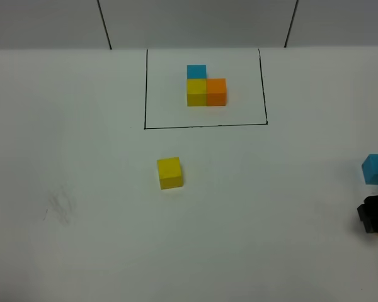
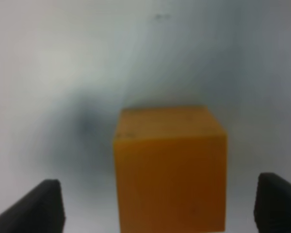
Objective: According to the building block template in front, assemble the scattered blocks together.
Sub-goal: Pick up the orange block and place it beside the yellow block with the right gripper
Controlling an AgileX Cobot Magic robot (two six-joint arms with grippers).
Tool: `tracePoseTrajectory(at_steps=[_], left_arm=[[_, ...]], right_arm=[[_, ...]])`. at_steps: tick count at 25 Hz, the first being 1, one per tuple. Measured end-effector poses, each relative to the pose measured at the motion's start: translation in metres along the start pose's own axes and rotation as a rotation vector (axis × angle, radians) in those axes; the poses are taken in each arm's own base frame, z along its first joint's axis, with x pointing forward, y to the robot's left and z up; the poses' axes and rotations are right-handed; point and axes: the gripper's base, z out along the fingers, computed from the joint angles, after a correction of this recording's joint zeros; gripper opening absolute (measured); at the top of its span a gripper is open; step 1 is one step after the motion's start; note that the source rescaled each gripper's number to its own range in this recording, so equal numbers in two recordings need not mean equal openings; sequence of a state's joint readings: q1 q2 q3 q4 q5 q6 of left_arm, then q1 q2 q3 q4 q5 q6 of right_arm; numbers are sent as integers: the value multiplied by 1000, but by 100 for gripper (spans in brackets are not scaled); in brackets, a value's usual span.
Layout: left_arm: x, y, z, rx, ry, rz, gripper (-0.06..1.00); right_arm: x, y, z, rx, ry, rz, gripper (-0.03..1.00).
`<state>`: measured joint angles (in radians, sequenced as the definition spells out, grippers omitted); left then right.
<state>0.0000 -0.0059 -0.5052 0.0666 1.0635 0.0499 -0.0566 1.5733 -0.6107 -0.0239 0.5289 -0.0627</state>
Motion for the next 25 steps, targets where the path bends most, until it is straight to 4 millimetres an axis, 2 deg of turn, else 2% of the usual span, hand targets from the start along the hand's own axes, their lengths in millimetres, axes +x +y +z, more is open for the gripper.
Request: tracePoseTrajectory(at_steps=[12,25], left_arm=[[0,0,0,0,0,0,0],[0,0,0,0,0,0,0]], right_arm=[[-2,-1,2,15,-13,-17,84],[-5,-1,17,13,-4,-13,84]])
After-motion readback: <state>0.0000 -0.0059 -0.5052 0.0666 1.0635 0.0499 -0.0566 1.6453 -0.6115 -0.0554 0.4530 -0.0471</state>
